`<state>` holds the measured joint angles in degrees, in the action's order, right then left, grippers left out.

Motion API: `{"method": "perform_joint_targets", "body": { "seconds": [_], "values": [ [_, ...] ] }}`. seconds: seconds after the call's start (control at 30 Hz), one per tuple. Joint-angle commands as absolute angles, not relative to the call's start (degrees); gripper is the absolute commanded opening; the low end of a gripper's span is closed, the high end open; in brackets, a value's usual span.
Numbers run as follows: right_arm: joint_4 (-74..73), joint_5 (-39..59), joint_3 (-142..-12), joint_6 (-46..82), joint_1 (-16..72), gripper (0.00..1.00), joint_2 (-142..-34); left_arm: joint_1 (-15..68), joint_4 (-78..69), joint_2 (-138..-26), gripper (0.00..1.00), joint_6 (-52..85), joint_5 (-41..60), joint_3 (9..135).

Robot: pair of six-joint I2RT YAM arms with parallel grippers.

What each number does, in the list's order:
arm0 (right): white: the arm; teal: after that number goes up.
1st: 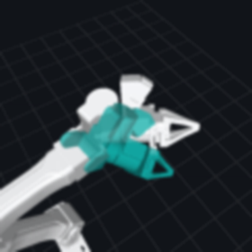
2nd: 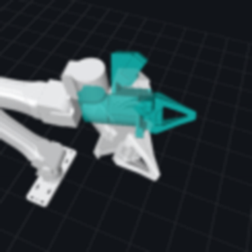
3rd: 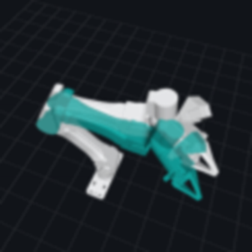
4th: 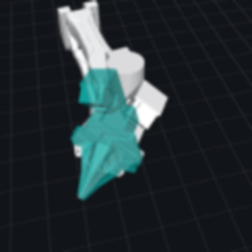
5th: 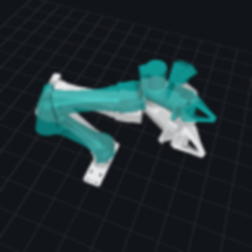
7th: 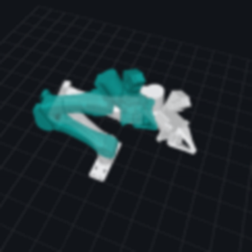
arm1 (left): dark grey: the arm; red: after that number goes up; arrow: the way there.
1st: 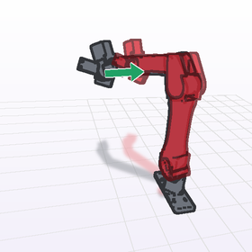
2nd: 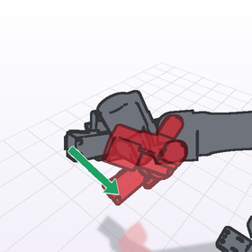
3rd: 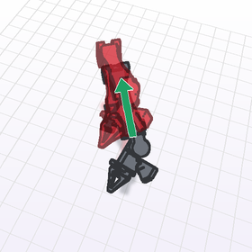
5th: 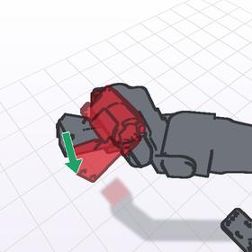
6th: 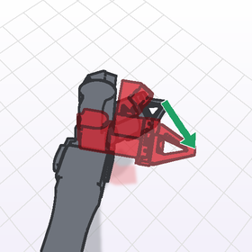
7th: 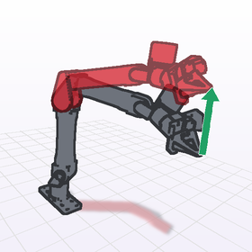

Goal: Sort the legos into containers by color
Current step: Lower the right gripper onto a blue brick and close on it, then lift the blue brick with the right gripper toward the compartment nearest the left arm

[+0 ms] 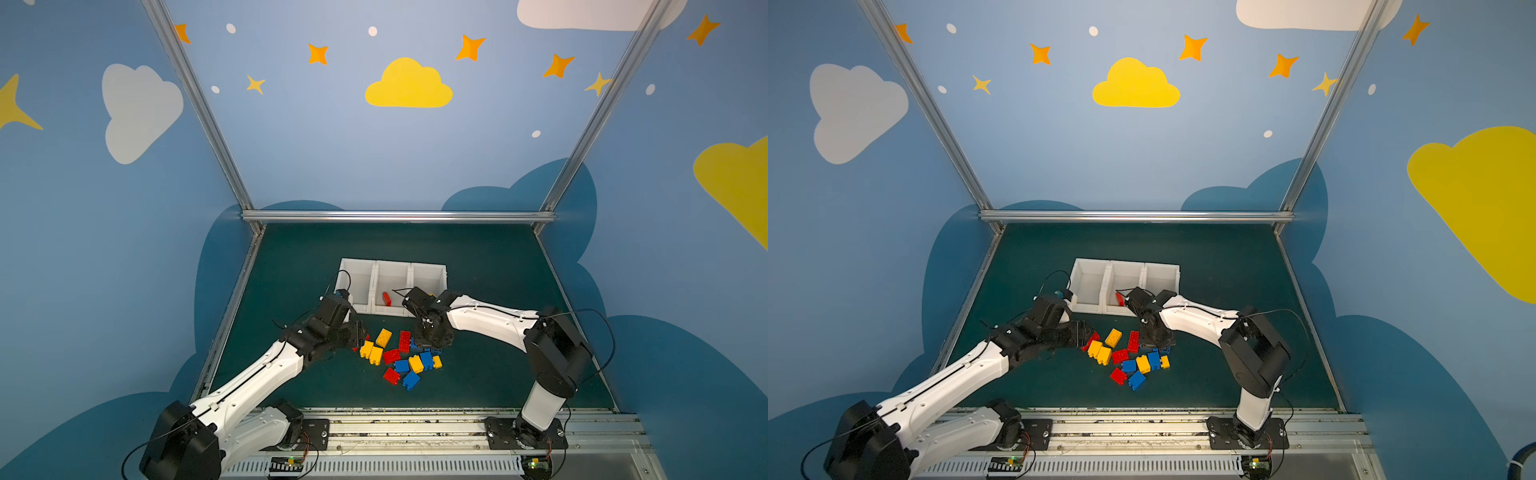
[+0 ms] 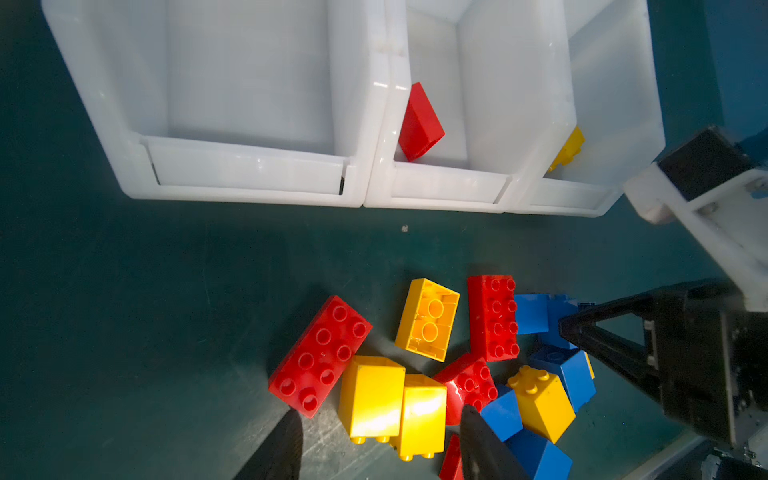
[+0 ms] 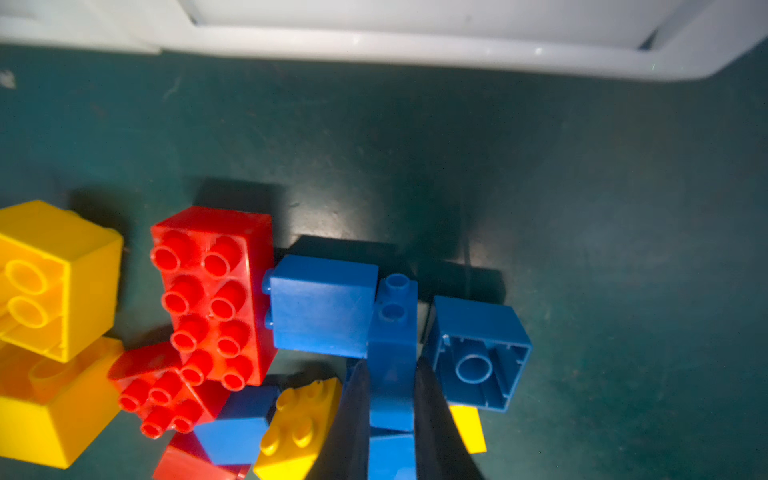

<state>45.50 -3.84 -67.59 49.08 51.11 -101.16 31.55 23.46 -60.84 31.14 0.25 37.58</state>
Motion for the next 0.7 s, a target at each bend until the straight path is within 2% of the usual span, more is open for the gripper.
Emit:
{"method": "perform_joint_targets", "body": {
  "seconds": [0.0, 0.37, 0.67],
  "values": [
    [47.4, -4.6, -69.3, 48.8, 51.5, 0.12, -100.5, 31.6, 23.9, -59.5, 0.61, 31.1, 0.4, 36.9],
    [52.8, -6.5, -78.1, 42.8, 51.5, 0.11, -96.3, 31.2, 24.4, -53.5, 0.61, 34.1, -1.4, 33.6],
    [54.3, -2.5, -98.9, 32.6, 50.9, 0.11, -106.2, 30.8, 28.9, -45.0, 0.61, 36.3, -4.0, 31.1]
  ]
}}
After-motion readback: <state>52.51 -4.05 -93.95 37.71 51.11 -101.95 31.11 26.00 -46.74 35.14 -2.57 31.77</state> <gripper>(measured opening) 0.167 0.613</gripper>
